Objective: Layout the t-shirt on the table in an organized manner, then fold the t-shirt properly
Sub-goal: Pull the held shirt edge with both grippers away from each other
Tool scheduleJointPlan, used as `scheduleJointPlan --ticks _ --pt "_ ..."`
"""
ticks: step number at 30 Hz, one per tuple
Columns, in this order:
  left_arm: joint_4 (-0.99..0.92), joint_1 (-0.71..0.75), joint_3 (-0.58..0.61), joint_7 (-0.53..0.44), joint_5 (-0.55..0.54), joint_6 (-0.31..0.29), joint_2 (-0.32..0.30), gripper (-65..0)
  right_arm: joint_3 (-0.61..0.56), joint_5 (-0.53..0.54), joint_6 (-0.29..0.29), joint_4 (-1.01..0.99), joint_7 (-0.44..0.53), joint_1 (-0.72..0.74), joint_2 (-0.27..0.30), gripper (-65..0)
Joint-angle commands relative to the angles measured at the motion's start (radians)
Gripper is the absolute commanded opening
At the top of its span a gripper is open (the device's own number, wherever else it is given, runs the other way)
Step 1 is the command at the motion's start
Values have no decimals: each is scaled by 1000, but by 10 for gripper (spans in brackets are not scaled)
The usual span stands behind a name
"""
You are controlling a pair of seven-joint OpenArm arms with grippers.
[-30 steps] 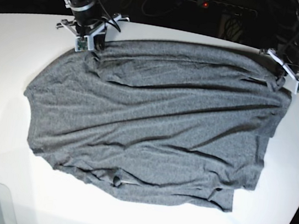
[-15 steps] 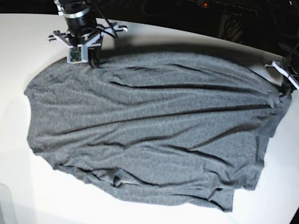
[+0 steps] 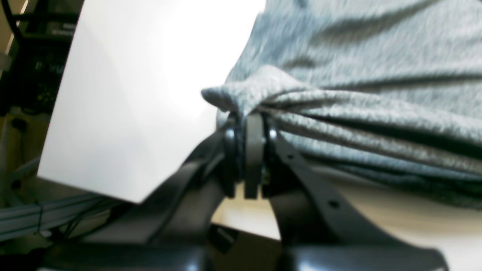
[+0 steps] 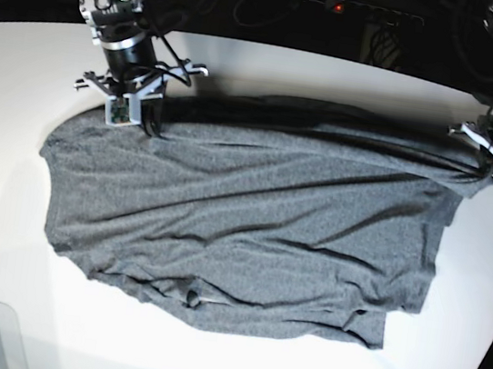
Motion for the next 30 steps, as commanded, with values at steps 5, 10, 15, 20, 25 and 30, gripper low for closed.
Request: scheduleJointPlan --ticks 5,10,15,20,25,30 --pt "20 9 -9 -14 2 0 -18 -648 0 5 3 15 22 15 2 -650" --pt "48 65 -10 -13 2 0 -20 -648 0 5 3 15 22 16 5 -650" --pt "52 101 -78 -13 -8 0 -13 -648 3 5 3 15 22 10 8 -650" --pt "52 101 -121 -13 -8 0 -13 -648 4 5 3 33 31 -17 23 -650" --pt "52 101 -116 -13 -8 0 -13 -648 1 5 3 55 33 -53 23 -650" --pt "52 90 -114 -13 -8 0 -12 -648 -2 5 3 51 27 -62 17 -650"
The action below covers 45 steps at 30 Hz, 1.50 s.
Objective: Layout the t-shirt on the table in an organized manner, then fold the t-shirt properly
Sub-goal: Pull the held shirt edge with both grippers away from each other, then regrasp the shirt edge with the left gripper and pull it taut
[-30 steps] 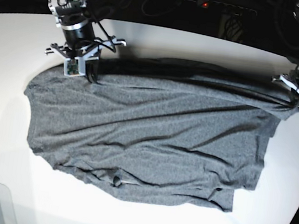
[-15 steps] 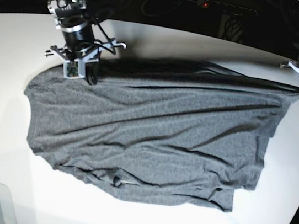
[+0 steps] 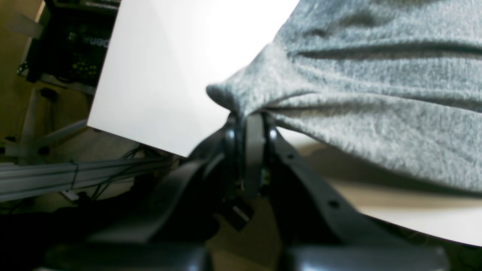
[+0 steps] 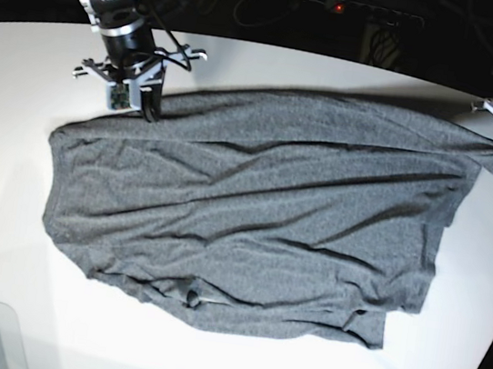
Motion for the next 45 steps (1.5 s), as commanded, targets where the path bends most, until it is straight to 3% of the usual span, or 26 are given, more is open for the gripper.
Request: scheduleJointPlan --ticks 1,7,13,27,29,36,45 --pt "21 -3 -4 -21 -5 3 -13 -648 -2 6 3 21 23 -2 -2 -650" --pt "10 -73 -1 -22 -2 3 -11 -646 -2 6 3 18 23 0 -4 -650" --pt "7 -118 79 -22 5 10 -17 -645 -2 6 3 18 23 0 -4 -650" --pt "-168 -278 89 -22 5 12 -20 -644 0 6 3 18 23 6 1 -650" --pt "-211 -279 89 -22 5 12 -20 -622 0 6 3 18 23 7 1 -650" --pt "-237 -302 89 -22 5 12 -13 -419 0 6 3 18 23 7 1 -650" --pt "-101 -175 -9 -24 -4 4 -11 -412 0 6 3 16 21 9 3 -650"
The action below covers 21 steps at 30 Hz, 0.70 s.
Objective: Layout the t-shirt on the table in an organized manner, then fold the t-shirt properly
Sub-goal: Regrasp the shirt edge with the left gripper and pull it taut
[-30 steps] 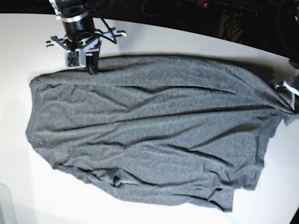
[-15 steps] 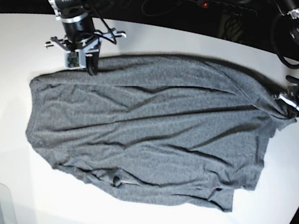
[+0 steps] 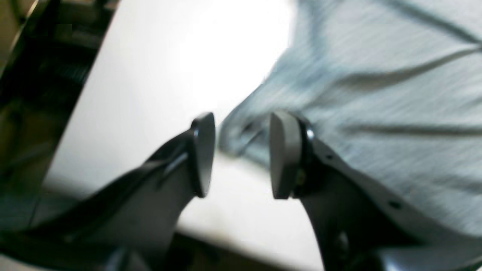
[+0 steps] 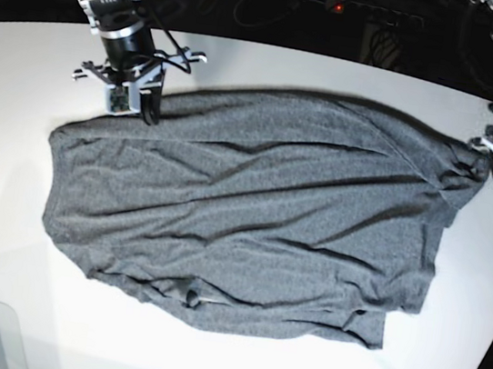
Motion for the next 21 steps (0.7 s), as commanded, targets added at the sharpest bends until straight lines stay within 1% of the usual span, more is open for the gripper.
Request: scheduleJointPlan --ticks 1,7,11,14,20,21 --pt "-9 -3 -5 -24 -10 1 -13 -412 1 6 3 16 24 -1 4 -650" --pt "-150 5 -2 -24 -5 1 -13 -409 1 6 3 3 24 0 0 -650" --pt "-211 -9 -2 -31 -7 1 0 -408 1 6 3 3 24 0 1 -650" --pt "-254 -47 -1 -31 -5 1 7 -408 1 6 3 3 24 0 4 -650" --pt "-280 -87 -1 -31 -14 1 8 -408 1 4 3 3 24 -7 6 -650" --pt "-280 -92 -1 -31 -14 1 11 -408 3 4 3 3 24 -7 13 -650"
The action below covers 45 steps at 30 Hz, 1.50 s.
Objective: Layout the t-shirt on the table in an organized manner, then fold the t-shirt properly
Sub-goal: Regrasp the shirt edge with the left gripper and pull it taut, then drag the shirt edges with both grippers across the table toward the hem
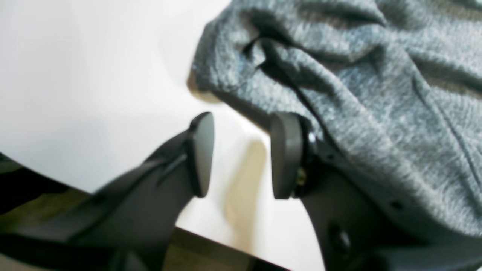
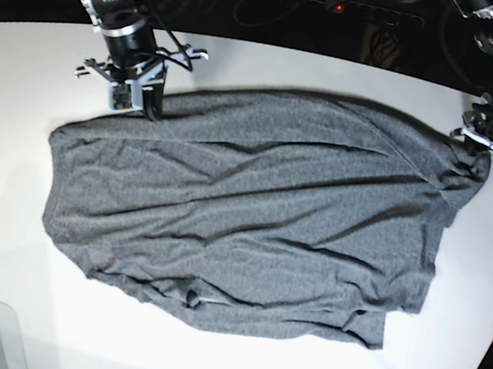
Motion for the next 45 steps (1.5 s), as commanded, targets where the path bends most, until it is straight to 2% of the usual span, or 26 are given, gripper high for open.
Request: scheduleJointPlan --ticks 1,5,13,15,17,18,22,30,34,35,39,45 --pt "13 -17 -3 -16 -3 0 -5 -408 3 4 3 16 24 -3 16 -650" --pt "-17 -48 0 -16 2 0 0 -408 3 6 3 16 24 -3 19 -650" --pt "-56 -58 91 -16 0 0 -2 -423 4 4 3 16 24 -3 22 -650" --pt "-53 -55 98 -16 -9 -1 -2 -501 4 3 3 16 24 -1 22 -650" --pt "-52 -55 97 -15 -9 -1 -5 -622 6 3 3 16 24 0 33 -650" --pt "-52 -57 97 -10 -9 -1 -6 -650 6 4 3 16 24 2 36 -650" --pt "-6 -54 97 -8 0 -1 -9 -650 6 4 3 16 24 5 41 -650" --pt "277 28 101 -2 2 8 -8 -649 6 4 3 15 24 20 41 -650" --pt "318 43 101 94 2 10 -13 -649 6 4 3 10 24 22 41 -650" --pt "316 43 103 114 6 10 -29 -649 6 4 3 10 24 23 41 -650" --pt "313 46 183 145 120 10 -60 -647 4 4 3 10 24 37 41 -650" --pt "307 38 318 142 421 5 -55 -645 3 4 3 10 24 42 41 -650"
